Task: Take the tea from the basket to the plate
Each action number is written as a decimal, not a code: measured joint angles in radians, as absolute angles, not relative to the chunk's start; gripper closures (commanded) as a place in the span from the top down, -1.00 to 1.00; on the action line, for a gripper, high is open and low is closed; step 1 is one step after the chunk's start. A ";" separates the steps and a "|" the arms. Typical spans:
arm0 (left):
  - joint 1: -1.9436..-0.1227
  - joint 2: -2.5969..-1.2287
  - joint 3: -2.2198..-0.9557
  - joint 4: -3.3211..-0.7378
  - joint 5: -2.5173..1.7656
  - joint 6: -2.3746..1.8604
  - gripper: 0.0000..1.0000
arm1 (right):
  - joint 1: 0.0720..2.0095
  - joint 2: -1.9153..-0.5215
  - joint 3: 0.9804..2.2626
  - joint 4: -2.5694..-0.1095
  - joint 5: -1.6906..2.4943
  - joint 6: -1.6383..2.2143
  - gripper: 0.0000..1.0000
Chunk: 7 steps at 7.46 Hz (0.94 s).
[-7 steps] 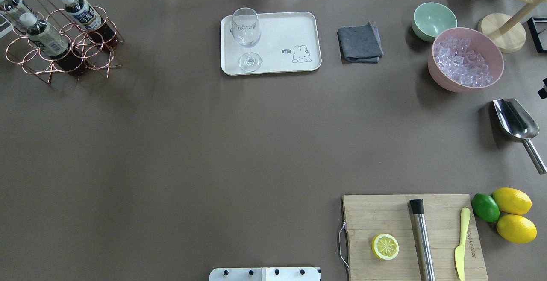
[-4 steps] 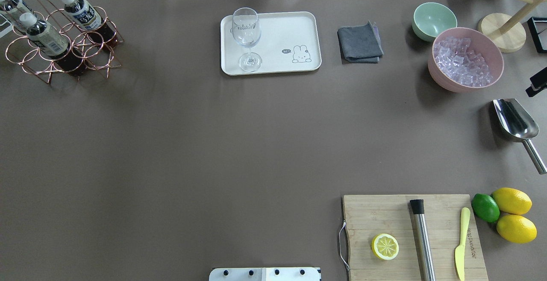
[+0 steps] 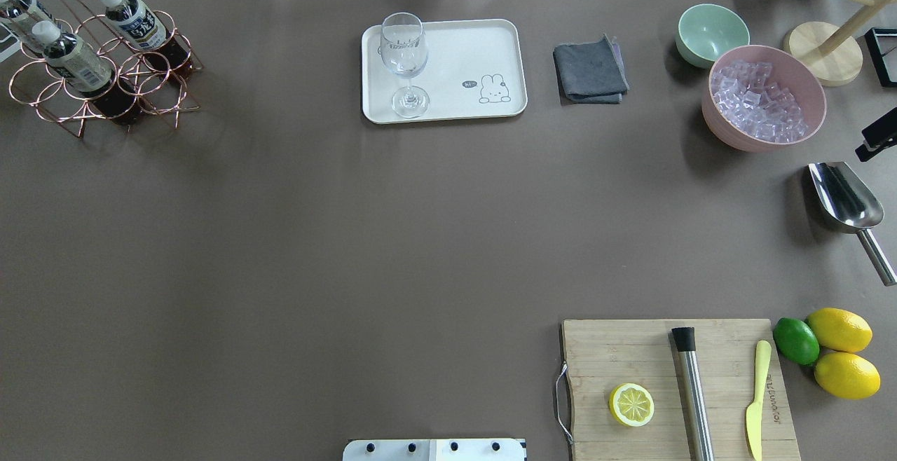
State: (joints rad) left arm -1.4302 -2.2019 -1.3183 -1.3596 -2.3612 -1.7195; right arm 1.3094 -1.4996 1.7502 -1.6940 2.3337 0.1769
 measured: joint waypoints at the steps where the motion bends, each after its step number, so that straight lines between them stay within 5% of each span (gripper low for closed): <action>1: -1.431 -2.200 -1.321 -1.360 -2.362 -1.718 0.95 | 1.309 -1.497 1.750 -1.693 2.332 0.178 0.99; 5: -1.432 -2.181 -1.342 -1.359 -2.364 -1.727 0.88 | 1.305 -1.479 1.753 -1.692 2.318 0.179 0.99; 7: -1.432 -2.190 -1.343 -1.358 -2.366 -1.749 0.52 | 1.302 -1.474 1.754 -1.692 2.310 0.179 0.99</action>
State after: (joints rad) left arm -1.4323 -2.1901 -1.3434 -1.3579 -2.3658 -1.7488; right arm 1.3023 -1.4738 1.7539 -1.6919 2.3096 0.1786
